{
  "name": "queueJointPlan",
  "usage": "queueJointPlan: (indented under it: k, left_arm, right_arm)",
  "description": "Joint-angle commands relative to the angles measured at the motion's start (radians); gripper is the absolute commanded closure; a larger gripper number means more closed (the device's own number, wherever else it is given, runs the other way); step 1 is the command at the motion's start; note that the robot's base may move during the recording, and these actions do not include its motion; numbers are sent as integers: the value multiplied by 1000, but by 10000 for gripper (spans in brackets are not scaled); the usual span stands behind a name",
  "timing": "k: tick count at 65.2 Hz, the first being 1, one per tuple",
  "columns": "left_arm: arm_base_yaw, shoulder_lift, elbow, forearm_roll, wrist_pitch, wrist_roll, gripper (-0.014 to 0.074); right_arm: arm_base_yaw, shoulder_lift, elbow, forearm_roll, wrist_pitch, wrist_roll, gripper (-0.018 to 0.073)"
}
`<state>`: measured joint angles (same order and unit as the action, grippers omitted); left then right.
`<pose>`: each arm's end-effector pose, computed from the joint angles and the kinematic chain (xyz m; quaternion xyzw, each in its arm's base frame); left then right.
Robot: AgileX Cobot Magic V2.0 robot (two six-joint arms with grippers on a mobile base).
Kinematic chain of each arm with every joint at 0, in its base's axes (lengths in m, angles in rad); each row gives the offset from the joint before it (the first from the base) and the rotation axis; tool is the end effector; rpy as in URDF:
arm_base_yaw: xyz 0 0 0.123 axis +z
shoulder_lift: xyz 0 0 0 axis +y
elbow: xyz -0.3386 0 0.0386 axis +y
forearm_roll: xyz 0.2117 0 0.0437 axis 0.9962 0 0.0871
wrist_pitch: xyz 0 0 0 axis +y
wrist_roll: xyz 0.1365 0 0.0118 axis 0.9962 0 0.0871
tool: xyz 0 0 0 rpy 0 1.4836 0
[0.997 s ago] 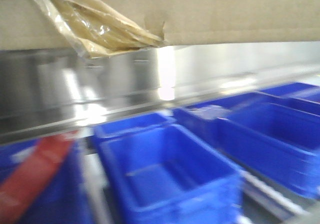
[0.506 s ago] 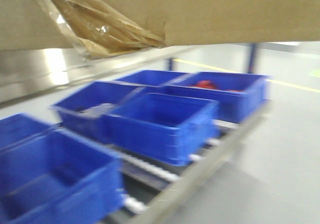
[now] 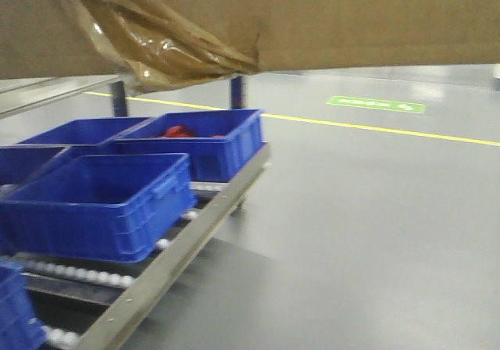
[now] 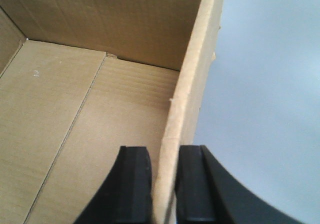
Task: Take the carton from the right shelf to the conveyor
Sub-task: 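Hold the carton in both grippers while driving toward the conveyor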
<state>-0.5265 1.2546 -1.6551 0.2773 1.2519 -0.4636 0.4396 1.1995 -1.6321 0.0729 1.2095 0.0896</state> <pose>0.1958 -0.0726 0.4891 0.0170 0.9109 -0.0635 0.4074 0.1702 0.0903 0.4940 -0.1602 0.8896 0.1465 0.4018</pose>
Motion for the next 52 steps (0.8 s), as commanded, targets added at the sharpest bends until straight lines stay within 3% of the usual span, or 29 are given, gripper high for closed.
queueJointPlan:
  k: [1, 52]
  left_arm:
    - [-3, -15, -12, 6, -31, 9, 614]
    - [-3, -15, -12, 6, -31, 9, 614]
  right_arm:
    - [0, -18, 0, 1, -35, -21, 619]
    - [0, -18, 0, 1, -35, -21, 619]
